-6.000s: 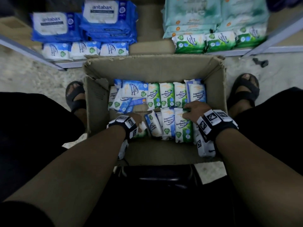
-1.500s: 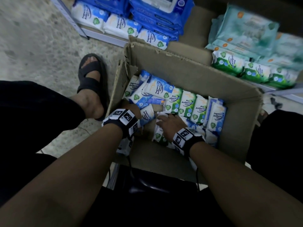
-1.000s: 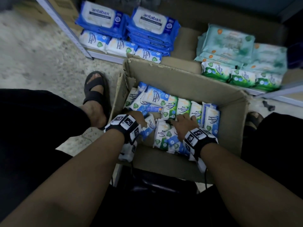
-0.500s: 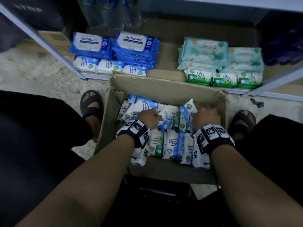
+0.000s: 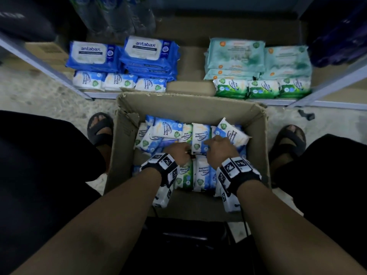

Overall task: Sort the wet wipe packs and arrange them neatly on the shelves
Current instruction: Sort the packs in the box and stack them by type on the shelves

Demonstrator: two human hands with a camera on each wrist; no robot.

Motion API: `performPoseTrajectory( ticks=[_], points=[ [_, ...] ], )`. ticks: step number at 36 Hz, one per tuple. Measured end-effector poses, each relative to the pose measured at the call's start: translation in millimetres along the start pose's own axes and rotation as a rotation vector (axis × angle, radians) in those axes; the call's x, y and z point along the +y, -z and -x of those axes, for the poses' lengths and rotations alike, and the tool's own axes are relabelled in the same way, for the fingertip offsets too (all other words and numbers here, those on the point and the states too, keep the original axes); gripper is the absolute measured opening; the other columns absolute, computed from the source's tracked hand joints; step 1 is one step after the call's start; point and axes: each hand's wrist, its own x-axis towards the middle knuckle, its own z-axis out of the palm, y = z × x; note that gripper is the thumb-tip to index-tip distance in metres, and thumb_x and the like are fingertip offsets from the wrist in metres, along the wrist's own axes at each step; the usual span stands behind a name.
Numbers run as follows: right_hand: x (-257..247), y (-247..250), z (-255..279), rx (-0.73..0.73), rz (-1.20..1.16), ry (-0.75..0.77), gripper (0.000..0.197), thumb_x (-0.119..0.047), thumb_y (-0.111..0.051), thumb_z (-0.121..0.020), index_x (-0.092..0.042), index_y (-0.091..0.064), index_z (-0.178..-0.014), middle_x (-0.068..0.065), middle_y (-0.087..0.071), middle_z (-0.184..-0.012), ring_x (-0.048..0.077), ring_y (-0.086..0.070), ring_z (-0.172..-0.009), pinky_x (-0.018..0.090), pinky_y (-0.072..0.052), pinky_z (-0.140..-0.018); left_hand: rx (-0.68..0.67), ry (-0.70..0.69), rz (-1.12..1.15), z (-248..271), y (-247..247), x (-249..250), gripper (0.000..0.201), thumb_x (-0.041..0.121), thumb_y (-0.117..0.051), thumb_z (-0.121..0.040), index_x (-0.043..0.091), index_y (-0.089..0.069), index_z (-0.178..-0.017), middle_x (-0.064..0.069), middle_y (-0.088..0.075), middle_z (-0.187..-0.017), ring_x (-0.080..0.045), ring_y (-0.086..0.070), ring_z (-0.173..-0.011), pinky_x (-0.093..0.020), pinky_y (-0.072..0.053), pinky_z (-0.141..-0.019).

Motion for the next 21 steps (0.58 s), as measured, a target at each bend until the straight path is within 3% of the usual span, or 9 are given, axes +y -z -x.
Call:
performPoseTrajectory(
  ticks=[2,5,7,9,12,16,21],
  points=[
    [-5,-3,-4,0.0,-0.001,0.0,0.049,-0.024,-0.048,-0.096,-0.026,-0.044,-0.145,0.009,-0.038,-0.148,0.033,-0.033,-0.136,0.045,-0.043,-0.105,0.086,0.061,0.044,1,5,-5,0.027,0.02,-0.052,-0.095,0.019,-0.062,-0.12,-0.005,-0.066,-0.115,-0.021,-0.059,-0.097,-0.032,-0.046,-0.089],
    [-12,-5,-12,0.022,-0.029,0.029,0.046,-0.025,-0.052,-0.095,-0.024,-0.048,-0.141,0.01,-0.043,-0.144,0.032,-0.041,-0.132,0.042,-0.045,-0.101,0.234,0.109,0.142,2,16,-15,0.027,0.023,-0.043,-0.098,0.017,-0.058,-0.12,-0.009,-0.069,-0.103,-0.028,-0.063,-0.087,-0.034,-0.051,-0.073],
    [-20,-5,-20,0.039,-0.09,0.058,0.042,-0.025,-0.052,-0.096,-0.024,-0.051,-0.138,0.01,-0.049,-0.138,0.032,-0.047,-0.127,0.04,-0.047,-0.098,0.362,0.155,0.21,3,20,-27,0.022,0.019,-0.05,-0.095,0.016,-0.057,-0.116,-0.004,-0.066,-0.094,-0.025,-0.061,-0.084,-0.031,-0.049,-0.072],
    [-29,-4,-28,0.06,-0.15,0.085,0.039,-0.025,-0.051,-0.096,-0.023,-0.054,-0.134,0.01,-0.055,-0.131,0.031,-0.052,-0.121,0.039,-0.049,-0.095,0.457,0.196,0.306,3,23,-39,0.027,0.014,-0.06,-0.088,0.014,-0.057,-0.116,-0.001,-0.063,-0.104,-0.023,-0.06,-0.098,-0.03,-0.047,-0.084],
    [-43,-5,-40,0.108,-0.2,0.099,0.038,-0.026,-0.054,-0.095,-0.022,-0.055,-0.133,0.009,-0.055,-0.13,0.031,-0.051,-0.122,0.041,-0.049,-0.094,0.562,0.255,0.312,3,24,-53,0.039,0.014,-0.066,-0.084,0.012,-0.055,-0.122,-0.01,-0.053,-0.128,-0.029,-0.051,-0.117,-0.035,-0.041,-0.094],
    [-62,-8,-58,0.134,-0.246,0.143,0.046,-0.025,-0.058,-0.094,-0.02,-0.05,-0.139,0.008,-0.044,-0.144,0.031,-0.041,-0.132,0.042,-0.043,-0.104,0.6,0.317,0.266,3,23,-66,0.049,0.018,-0.068,-0.083,0.011,-0.051,-0.127,-0.015,-0.047,-0.134,-0.036,-0.045,-0.122,-0.044,-0.042,-0.098],
    [-86,-13,-81,0.123,-0.216,0.2,0.057,-0.025,-0.059,-0.095,-0.019,-0.038,-0.148,0.005,-0.032,-0.155,0.032,-0.03,-0.139,0.042,-0.035,-0.112,0.567,0.356,0.249,1,15,-79,0.057,0.019,-0.064,-0.084,0.014,-0.043,-0.137,-0.014,-0.05,-0.134,-0.036,-0.047,-0.124,-0.048,-0.042,-0.099]
  ],
)
